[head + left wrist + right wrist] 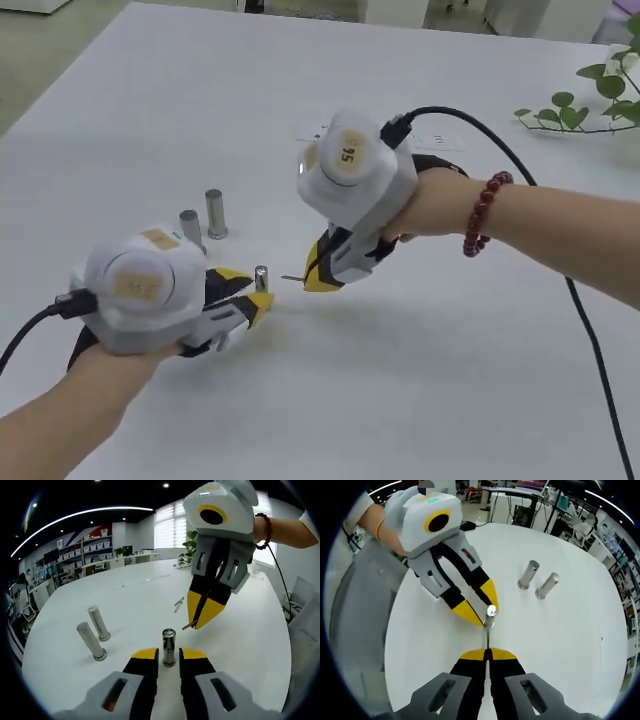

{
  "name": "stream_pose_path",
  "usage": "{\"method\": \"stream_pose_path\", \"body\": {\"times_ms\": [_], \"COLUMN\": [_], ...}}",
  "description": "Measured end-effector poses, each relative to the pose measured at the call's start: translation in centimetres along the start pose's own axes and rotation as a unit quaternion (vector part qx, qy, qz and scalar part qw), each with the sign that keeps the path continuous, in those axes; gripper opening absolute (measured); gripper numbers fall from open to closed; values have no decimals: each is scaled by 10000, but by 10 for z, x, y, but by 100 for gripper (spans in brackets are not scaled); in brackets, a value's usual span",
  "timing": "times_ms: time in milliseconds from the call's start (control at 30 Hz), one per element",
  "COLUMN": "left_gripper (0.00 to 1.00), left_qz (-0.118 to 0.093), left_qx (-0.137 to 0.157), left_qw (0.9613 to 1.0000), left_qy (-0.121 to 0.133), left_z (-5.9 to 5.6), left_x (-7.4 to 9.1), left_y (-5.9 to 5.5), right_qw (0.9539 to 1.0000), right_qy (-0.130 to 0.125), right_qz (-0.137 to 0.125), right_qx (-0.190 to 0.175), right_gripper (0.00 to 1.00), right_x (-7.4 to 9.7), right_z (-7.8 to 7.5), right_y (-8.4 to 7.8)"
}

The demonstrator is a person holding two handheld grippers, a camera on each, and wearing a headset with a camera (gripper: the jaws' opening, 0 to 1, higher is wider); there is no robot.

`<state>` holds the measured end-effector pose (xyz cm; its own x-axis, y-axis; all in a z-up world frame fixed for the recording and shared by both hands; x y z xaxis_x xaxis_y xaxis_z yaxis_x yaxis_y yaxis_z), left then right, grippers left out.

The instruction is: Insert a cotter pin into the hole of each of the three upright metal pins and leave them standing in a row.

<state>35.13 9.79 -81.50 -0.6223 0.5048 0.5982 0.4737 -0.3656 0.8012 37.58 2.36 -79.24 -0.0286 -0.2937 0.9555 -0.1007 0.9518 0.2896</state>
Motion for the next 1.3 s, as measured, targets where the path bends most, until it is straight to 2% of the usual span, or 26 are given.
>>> {"method": "stream_pose_path", "body": {"times_ms": [133, 700, 1133, 1300], "left_gripper": [9, 7, 7, 7], "left_qz": [23, -34, -59, -66], "left_qx": [-114, -101, -274, -285], "left_qw": [9999, 9999, 9995, 9995], "left_qy": [52, -42, -116, -129], "left_z": [2, 1, -2, -1], "left_x": [-2, -4, -6, -7], "left_y": [-2, -2, 0, 0], "right_qw": [10000, 9996, 9979, 9982], "right_qy": [1, -12, -60, -70], "right_qz": [9, 182, 426, 427], "right_qx": [29, 205, 476, 403], "right_gripper": [2, 2, 2, 3], "right_x": [1, 0, -1, 1], "right_z": [-2, -1, -1, -1], "right_y": [3, 9, 15, 17]}}
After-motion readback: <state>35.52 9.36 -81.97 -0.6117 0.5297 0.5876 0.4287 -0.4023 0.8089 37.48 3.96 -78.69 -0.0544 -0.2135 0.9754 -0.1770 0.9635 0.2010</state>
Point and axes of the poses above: the centre of the closed fingertips' face, and the gripper's own axes: x roughly backward along the fingers, z roughly to its left, y roughly out of its top, the point moved 4 cm from there along x, roughly backward along the fingers, and after that the axes turned 9 degrees about z, right-handed, at the moved point
